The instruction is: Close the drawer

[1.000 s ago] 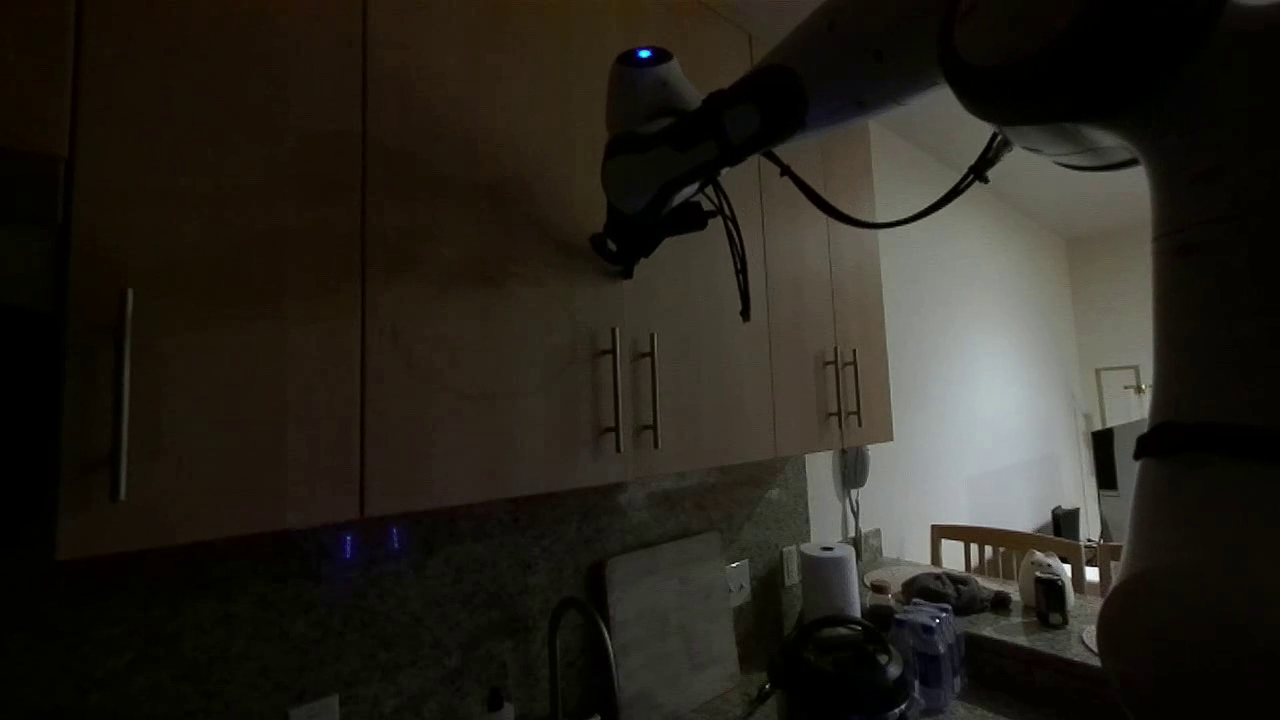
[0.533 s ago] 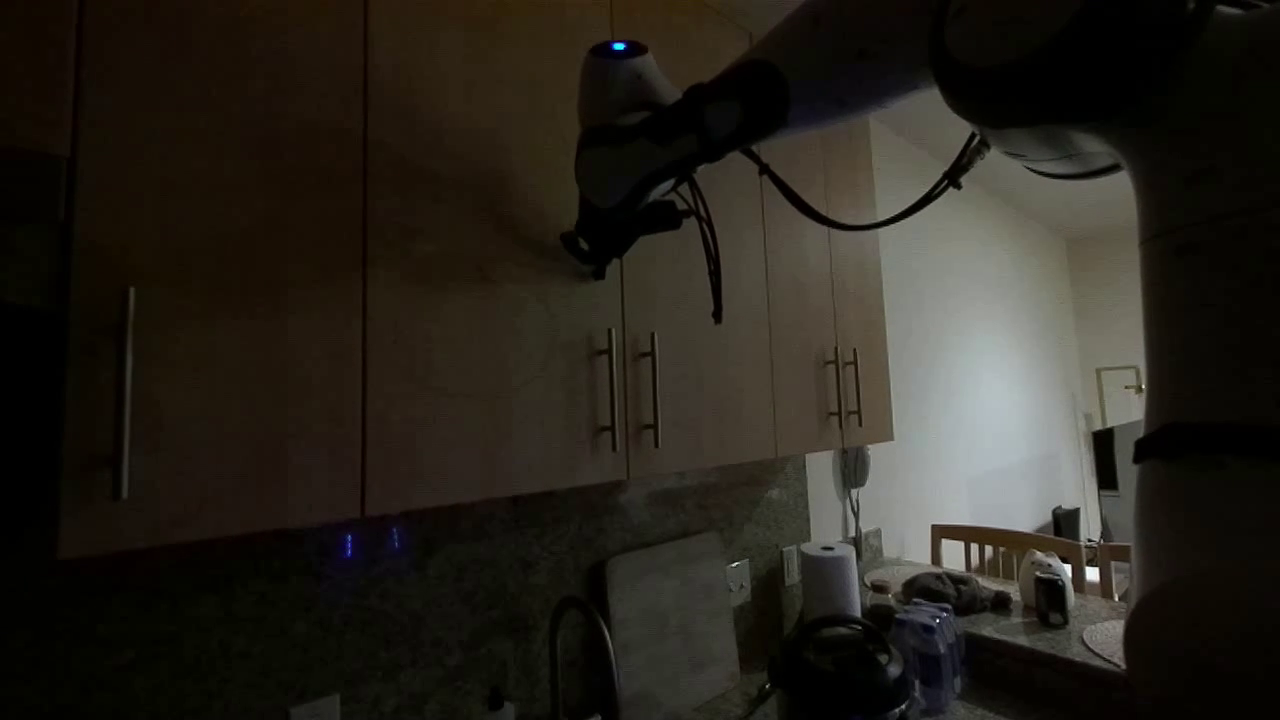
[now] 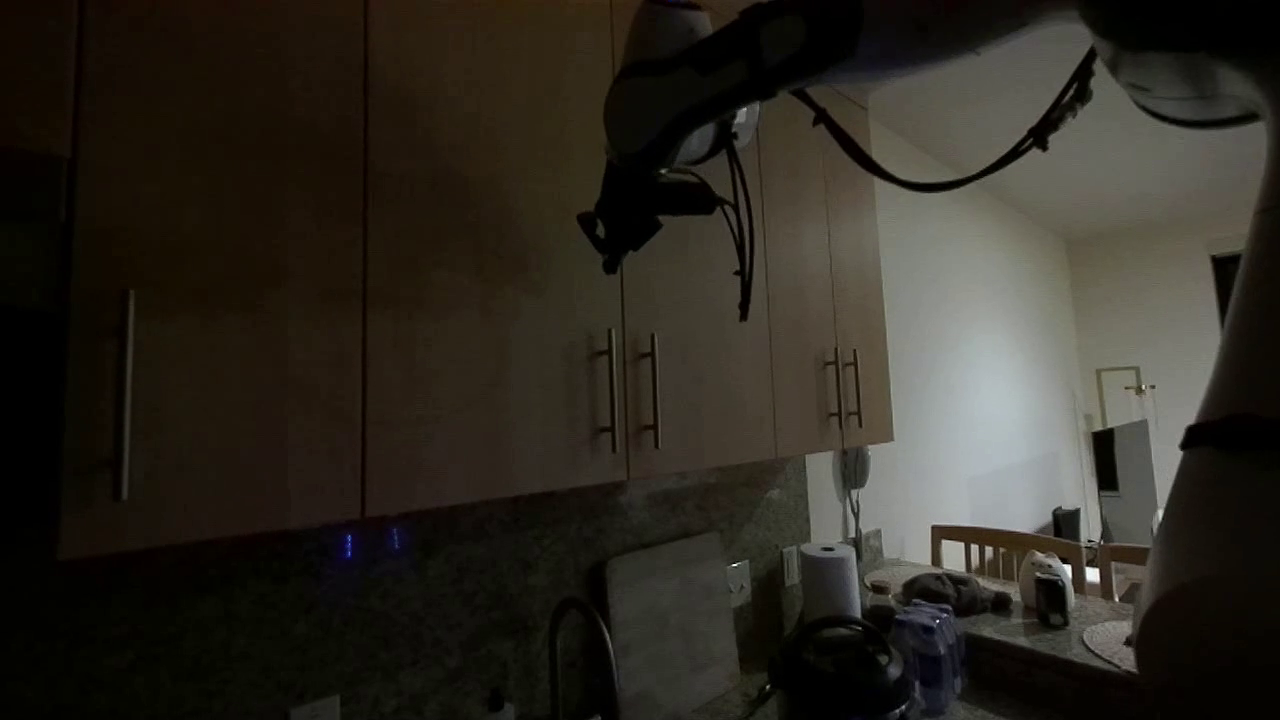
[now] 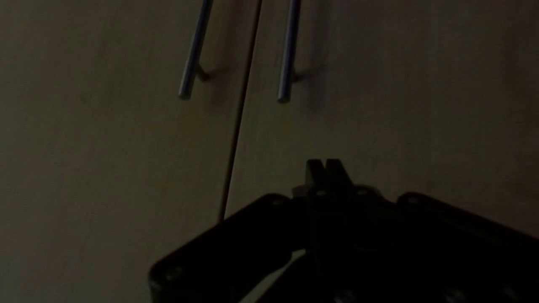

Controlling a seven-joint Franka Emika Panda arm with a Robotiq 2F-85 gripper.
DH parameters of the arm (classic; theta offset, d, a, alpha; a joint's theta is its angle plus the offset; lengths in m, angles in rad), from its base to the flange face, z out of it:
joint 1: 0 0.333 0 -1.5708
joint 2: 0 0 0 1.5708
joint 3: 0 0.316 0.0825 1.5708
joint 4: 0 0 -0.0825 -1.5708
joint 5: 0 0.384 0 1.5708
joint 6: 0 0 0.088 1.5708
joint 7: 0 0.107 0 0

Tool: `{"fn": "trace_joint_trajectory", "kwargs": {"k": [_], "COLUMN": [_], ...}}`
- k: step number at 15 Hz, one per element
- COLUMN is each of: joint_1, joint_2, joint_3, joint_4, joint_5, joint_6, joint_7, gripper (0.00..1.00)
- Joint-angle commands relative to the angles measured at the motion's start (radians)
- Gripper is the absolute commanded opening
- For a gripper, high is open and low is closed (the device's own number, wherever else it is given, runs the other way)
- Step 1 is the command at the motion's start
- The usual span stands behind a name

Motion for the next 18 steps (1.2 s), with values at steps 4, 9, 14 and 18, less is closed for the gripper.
{"fn": "trace_joint_trajectory", "kwargs": {"k": [4,9,14,18], "joint_1": [0.031,-0.035,-0.048,-0.019], "joint_2": [-0.264,-0.366,-0.435,-0.440], "joint_3": [-0.031,-0.016,-0.028,-0.031], "joint_4": [-0.364,-0.559,-0.702,-0.770], "joint_5": [0.160,0.137,0.170,0.214], "joint_6": [-0.017,-0.025,-0.034,-0.063], "joint_7": [-0.139,-0.071,-0.081,-0.112], "gripper": [0.07,0.07,0.07,0.07]}}
